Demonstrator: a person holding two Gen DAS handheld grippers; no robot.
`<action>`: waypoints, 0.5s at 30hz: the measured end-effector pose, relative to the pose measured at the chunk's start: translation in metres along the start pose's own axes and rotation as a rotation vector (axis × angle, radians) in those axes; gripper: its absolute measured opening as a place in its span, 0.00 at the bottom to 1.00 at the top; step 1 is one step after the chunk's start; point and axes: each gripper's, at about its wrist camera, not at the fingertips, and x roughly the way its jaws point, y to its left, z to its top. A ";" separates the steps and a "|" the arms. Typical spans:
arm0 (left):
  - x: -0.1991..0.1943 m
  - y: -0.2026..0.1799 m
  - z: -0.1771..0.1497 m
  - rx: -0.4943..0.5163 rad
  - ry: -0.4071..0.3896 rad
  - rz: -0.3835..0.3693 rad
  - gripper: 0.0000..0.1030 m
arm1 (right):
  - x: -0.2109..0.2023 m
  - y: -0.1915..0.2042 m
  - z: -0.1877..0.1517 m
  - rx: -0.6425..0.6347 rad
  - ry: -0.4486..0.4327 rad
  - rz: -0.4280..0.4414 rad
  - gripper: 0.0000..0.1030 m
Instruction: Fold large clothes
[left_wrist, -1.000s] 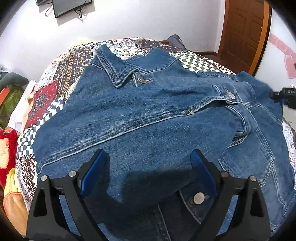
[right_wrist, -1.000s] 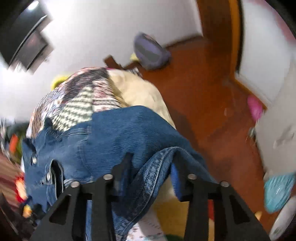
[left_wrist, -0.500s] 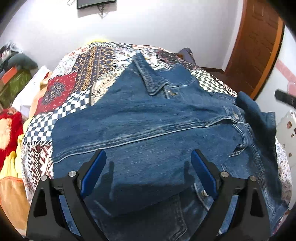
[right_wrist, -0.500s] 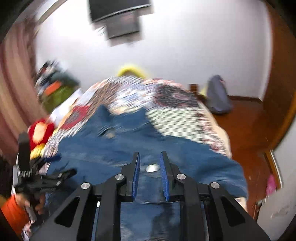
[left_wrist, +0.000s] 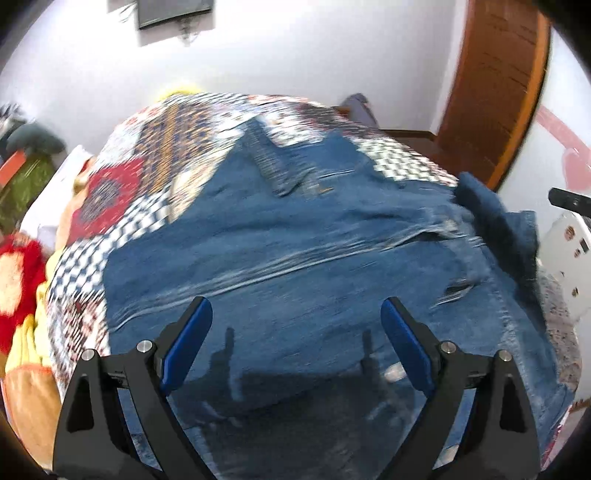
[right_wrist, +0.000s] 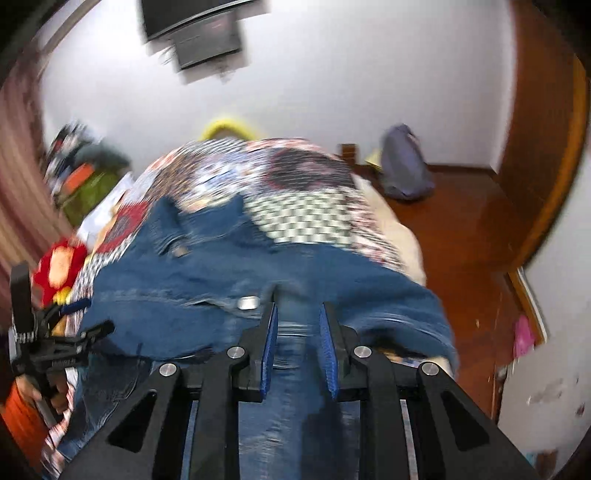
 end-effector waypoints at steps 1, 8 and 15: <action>0.001 -0.016 0.008 0.025 -0.002 -0.022 0.91 | -0.002 -0.019 0.000 0.038 0.005 -0.011 0.19; 0.028 -0.133 0.062 0.154 0.052 -0.187 0.91 | -0.002 -0.109 -0.024 0.165 0.103 -0.136 0.19; 0.069 -0.237 0.089 0.305 0.098 -0.237 0.89 | 0.005 -0.134 -0.056 0.135 0.174 -0.147 0.19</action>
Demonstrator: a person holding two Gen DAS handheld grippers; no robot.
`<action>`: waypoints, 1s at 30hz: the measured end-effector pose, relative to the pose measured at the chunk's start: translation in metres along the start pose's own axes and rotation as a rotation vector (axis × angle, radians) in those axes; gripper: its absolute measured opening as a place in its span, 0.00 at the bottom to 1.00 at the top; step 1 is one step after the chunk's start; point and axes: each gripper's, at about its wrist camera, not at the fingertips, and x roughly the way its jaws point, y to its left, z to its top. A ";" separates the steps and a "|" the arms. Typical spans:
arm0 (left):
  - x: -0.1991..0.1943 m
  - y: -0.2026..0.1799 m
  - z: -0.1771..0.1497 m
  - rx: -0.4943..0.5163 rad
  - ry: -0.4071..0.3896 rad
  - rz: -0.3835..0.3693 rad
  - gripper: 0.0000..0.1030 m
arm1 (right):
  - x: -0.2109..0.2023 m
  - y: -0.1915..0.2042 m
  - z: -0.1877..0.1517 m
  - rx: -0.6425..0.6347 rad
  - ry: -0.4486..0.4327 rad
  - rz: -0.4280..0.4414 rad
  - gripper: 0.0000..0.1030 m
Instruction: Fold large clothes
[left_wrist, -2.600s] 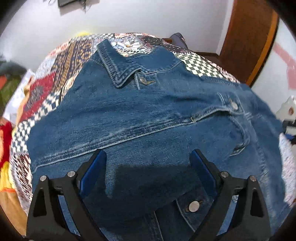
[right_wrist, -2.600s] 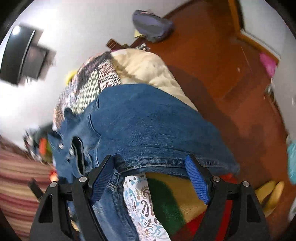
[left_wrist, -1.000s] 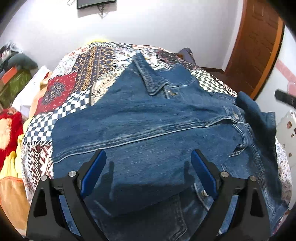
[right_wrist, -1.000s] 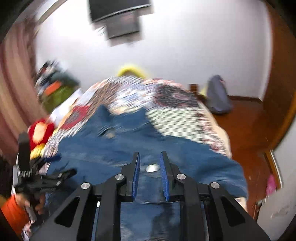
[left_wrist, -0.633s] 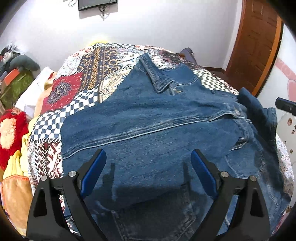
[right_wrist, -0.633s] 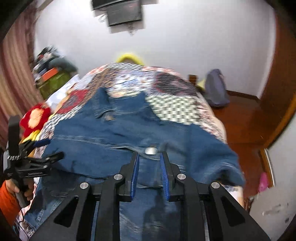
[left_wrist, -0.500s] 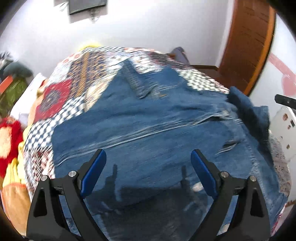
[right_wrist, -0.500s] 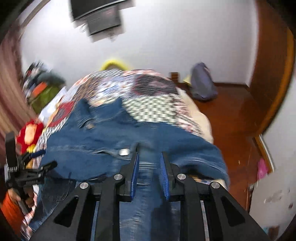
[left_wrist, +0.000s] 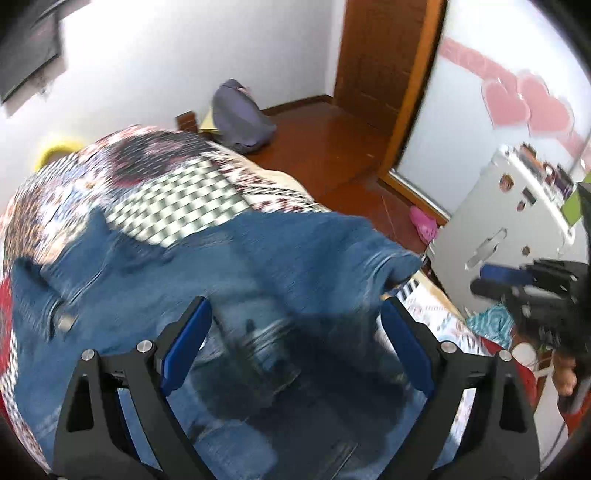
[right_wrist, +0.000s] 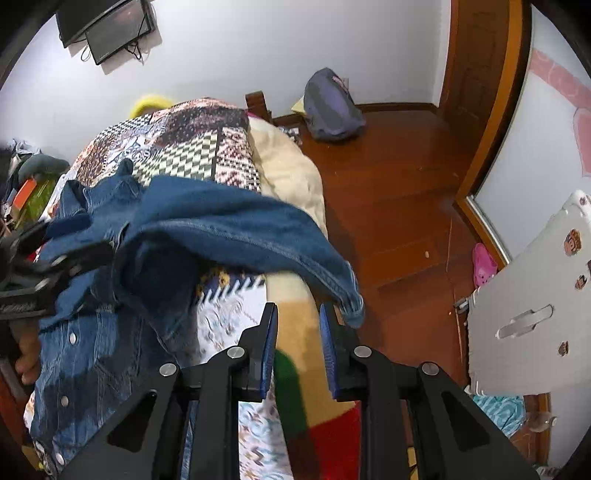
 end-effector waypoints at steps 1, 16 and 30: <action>0.008 -0.009 0.005 0.020 0.009 0.002 0.87 | 0.001 -0.003 -0.002 0.002 0.006 0.011 0.19; 0.024 -0.042 0.014 0.098 -0.063 0.249 0.14 | 0.026 -0.015 -0.007 0.116 0.063 0.128 0.19; -0.030 0.079 -0.080 -0.155 0.023 0.228 0.12 | 0.036 0.073 0.008 -0.070 0.061 0.187 0.19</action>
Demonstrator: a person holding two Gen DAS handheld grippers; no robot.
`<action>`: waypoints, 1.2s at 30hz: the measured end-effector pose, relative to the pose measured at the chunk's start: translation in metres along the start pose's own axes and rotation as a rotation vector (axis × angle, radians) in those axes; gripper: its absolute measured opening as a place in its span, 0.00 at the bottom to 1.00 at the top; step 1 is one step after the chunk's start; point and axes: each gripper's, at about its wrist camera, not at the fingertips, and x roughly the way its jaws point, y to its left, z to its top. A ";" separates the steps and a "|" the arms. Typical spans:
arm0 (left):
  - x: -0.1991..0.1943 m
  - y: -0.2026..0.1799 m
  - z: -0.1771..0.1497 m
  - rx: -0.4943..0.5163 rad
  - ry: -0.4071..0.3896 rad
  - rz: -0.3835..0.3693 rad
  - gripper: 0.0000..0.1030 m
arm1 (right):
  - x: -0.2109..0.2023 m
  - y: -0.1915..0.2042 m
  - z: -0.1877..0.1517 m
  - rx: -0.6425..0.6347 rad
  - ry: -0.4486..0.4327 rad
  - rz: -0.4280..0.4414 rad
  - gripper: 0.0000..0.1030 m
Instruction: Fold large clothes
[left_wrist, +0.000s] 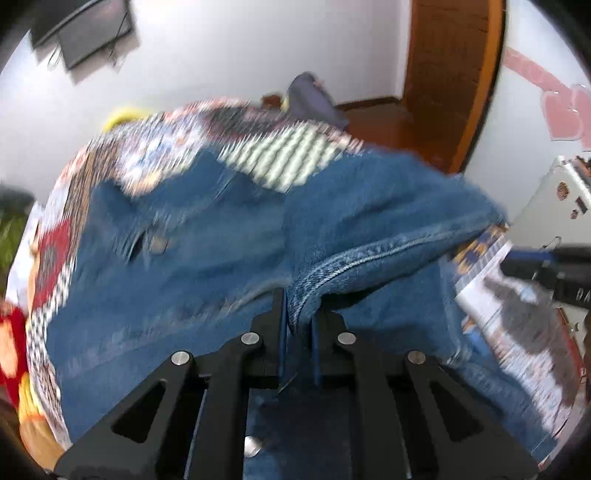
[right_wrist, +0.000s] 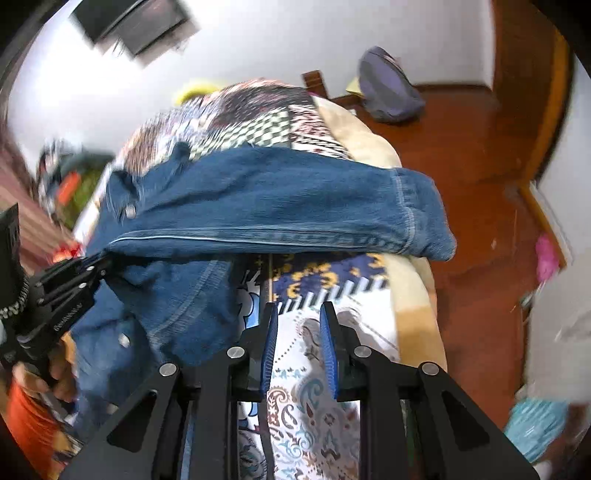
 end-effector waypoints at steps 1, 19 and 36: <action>0.006 0.004 -0.005 -0.006 0.024 -0.013 0.12 | 0.005 0.008 0.001 -0.054 0.007 -0.033 0.19; -0.036 -0.056 0.037 0.173 0.013 -0.105 0.80 | -0.039 -0.009 -0.005 -0.029 -0.067 -0.070 0.19; 0.057 -0.152 0.064 0.287 -0.042 0.206 0.18 | -0.066 -0.057 -0.019 0.071 -0.054 -0.107 0.19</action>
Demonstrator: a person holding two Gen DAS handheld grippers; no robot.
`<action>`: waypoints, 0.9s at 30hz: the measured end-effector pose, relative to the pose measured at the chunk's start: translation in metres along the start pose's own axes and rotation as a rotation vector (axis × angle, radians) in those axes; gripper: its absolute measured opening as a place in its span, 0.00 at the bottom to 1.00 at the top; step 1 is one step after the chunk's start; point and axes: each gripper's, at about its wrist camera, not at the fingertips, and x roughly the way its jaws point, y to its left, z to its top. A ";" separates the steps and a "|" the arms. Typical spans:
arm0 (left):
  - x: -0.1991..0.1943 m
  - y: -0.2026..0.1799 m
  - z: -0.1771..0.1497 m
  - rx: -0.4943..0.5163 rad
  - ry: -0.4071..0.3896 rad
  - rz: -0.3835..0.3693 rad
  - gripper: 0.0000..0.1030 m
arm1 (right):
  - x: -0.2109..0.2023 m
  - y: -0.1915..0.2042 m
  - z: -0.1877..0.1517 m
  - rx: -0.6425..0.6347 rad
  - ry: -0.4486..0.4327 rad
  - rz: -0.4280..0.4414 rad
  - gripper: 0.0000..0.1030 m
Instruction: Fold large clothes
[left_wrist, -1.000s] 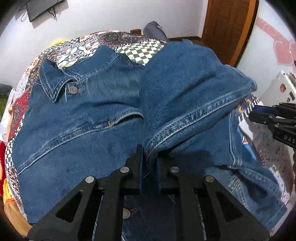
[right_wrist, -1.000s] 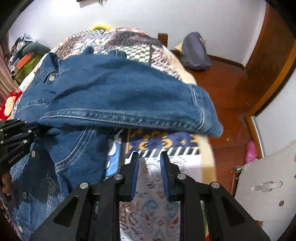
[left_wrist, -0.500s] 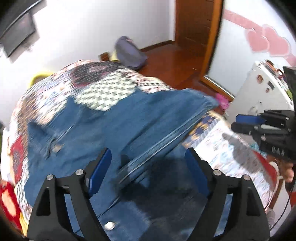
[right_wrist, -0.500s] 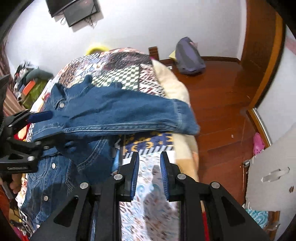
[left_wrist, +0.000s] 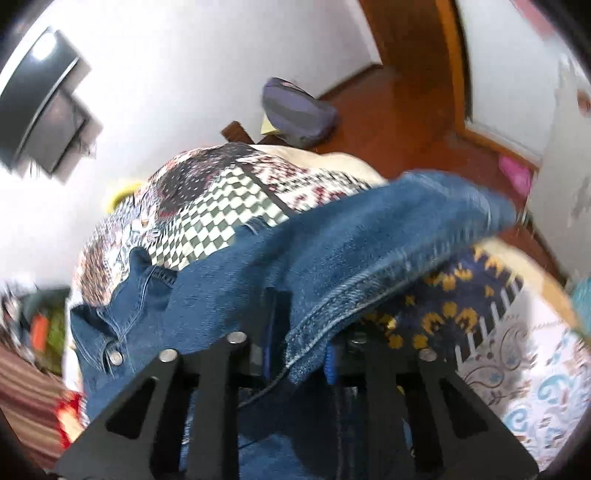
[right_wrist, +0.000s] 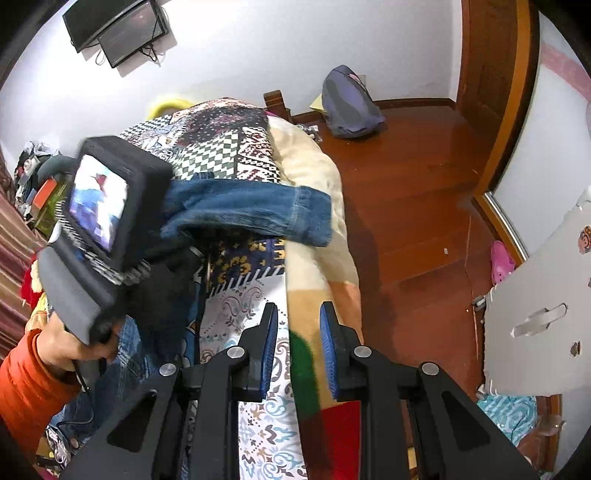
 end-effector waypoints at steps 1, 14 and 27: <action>-0.009 0.018 0.001 -0.070 -0.010 -0.042 0.17 | 0.001 0.000 0.000 0.001 0.002 0.002 0.19; -0.087 0.246 -0.107 -0.435 -0.069 -0.049 0.13 | 0.031 0.089 0.024 -0.118 -0.002 0.102 0.19; -0.019 0.240 -0.224 -0.442 0.110 -0.140 0.41 | 0.134 0.212 -0.003 -0.618 0.038 -0.226 0.19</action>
